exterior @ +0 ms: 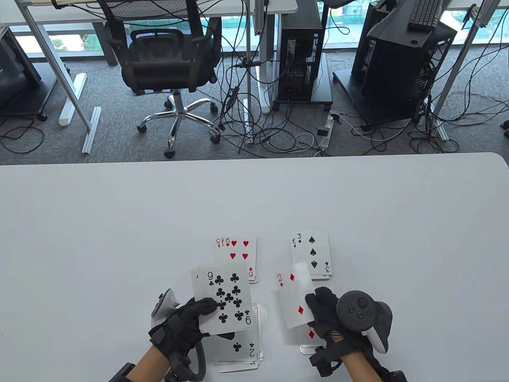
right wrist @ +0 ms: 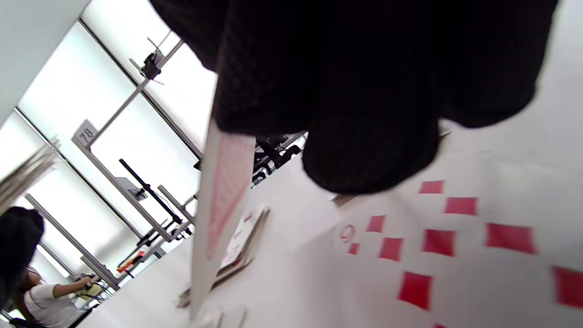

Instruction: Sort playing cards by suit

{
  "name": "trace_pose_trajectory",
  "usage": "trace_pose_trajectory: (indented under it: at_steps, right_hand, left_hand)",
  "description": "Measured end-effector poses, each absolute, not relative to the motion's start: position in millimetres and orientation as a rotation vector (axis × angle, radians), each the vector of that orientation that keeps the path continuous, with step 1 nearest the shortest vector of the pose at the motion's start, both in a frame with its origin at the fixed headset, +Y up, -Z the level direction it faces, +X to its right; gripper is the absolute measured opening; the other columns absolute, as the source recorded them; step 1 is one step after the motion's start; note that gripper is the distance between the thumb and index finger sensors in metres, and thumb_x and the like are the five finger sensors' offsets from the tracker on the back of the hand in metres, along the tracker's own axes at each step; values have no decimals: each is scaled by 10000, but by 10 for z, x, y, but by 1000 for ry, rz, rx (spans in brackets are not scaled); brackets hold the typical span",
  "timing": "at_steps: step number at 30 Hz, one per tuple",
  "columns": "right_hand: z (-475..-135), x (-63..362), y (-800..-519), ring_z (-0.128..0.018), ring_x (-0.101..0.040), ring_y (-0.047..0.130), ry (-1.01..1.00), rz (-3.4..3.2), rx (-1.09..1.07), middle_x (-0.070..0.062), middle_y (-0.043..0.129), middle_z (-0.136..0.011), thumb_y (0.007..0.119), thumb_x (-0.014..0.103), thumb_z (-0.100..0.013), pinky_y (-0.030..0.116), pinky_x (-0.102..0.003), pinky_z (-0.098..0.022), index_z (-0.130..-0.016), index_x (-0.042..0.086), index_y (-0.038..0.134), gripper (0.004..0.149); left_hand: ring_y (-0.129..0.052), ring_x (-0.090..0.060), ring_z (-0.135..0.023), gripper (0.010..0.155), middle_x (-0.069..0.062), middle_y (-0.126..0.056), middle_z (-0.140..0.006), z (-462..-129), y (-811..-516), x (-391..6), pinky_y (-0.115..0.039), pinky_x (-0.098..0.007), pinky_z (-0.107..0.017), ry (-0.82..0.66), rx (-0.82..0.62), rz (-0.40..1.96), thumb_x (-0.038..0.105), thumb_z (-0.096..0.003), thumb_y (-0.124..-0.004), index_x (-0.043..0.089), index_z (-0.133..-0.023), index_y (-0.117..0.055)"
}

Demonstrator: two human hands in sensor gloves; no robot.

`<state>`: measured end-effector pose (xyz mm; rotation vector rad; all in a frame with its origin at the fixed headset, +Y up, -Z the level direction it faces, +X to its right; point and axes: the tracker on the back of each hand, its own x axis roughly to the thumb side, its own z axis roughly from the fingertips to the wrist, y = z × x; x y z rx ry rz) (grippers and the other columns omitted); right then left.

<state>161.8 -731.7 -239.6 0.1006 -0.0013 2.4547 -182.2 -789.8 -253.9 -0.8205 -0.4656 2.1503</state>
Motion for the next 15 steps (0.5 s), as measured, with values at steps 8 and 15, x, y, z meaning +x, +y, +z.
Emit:
trace_pose_trajectory:
  at_steps: [8,15]
  right_hand:
    - [-2366,1698,-7613,-191,-285,982,243,2902,-8,-79,942,-310,675,225,-541,845,-496,-276,-738,-205,735,476]
    - [-2385,1591,-7726,-179,-271,970,366,3110,63,-79,935,-303,698,297,-543,839,-502,-284,-749,-212,723,550]
  left_hand:
    - [-738,-393,-934,546,-82,-559,-1125,-2537,-7898,-1827,-800,-497,-556,-453,-811,2152,346,-640,-653,226,-1108,-398]
    - [-737,-393,-934,549,-84,-558,-1125,-2541,-7896,-1843,-801,-496,-554,-440,-793,2156,356,-638,-649,224,-1108,-399]
